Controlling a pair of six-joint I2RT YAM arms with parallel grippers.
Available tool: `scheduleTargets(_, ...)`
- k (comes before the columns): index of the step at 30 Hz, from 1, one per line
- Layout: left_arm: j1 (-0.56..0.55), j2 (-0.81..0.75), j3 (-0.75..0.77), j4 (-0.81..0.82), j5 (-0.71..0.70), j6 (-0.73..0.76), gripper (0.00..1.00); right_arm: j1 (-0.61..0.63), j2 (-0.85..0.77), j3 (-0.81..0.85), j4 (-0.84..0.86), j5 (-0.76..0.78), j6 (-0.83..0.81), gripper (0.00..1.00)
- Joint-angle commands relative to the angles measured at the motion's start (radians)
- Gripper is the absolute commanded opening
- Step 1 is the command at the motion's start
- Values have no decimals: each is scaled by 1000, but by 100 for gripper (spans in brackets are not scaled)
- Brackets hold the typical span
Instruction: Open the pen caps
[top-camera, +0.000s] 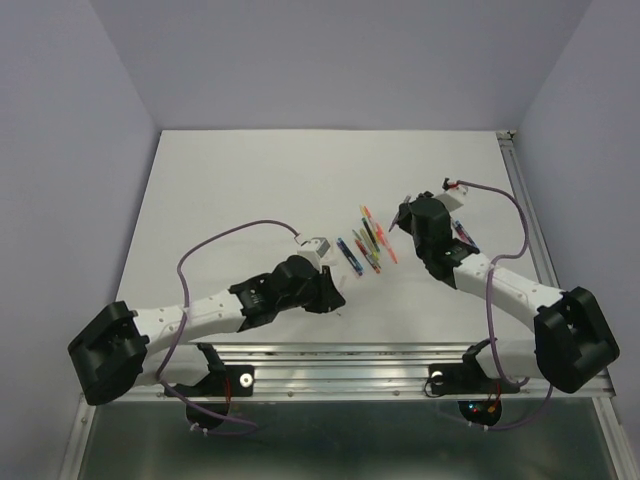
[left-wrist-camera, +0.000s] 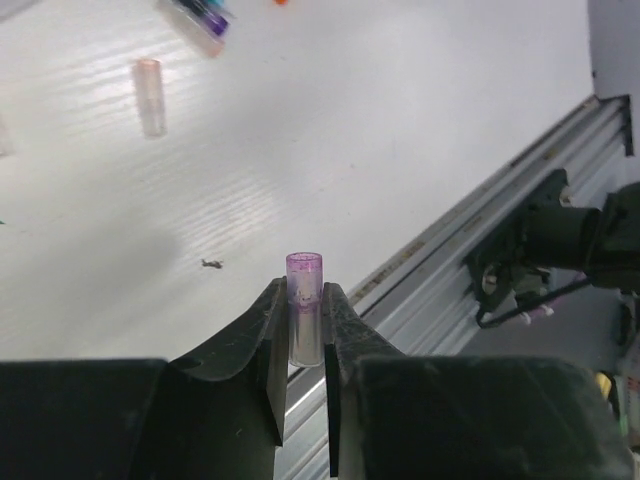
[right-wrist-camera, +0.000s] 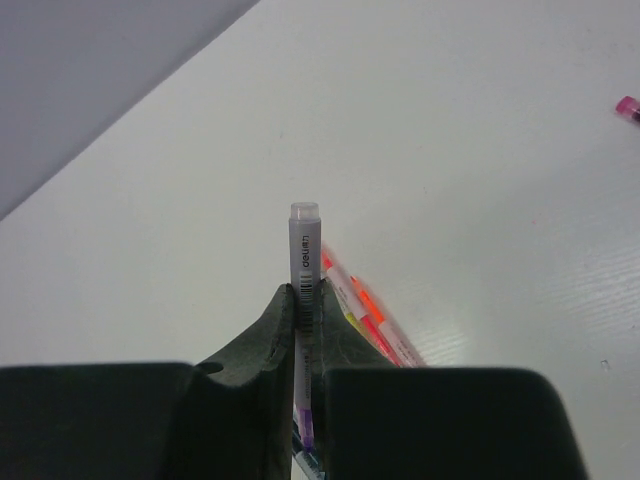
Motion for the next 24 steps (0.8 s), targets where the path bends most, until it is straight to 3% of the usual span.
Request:
scheduleTargets(1,22,65,105,-133,-138,-11,1,-5,-36,-30,35,-172,-164,1)
scheduleTargets(12,136,290,220,-164,-168,25,12,-5,-147,-141,-51,-245,-171,1)
scheduleTargets(24,142,370,259,-169,-155,61,34,-5,71,46,-174,-300,-361,3)
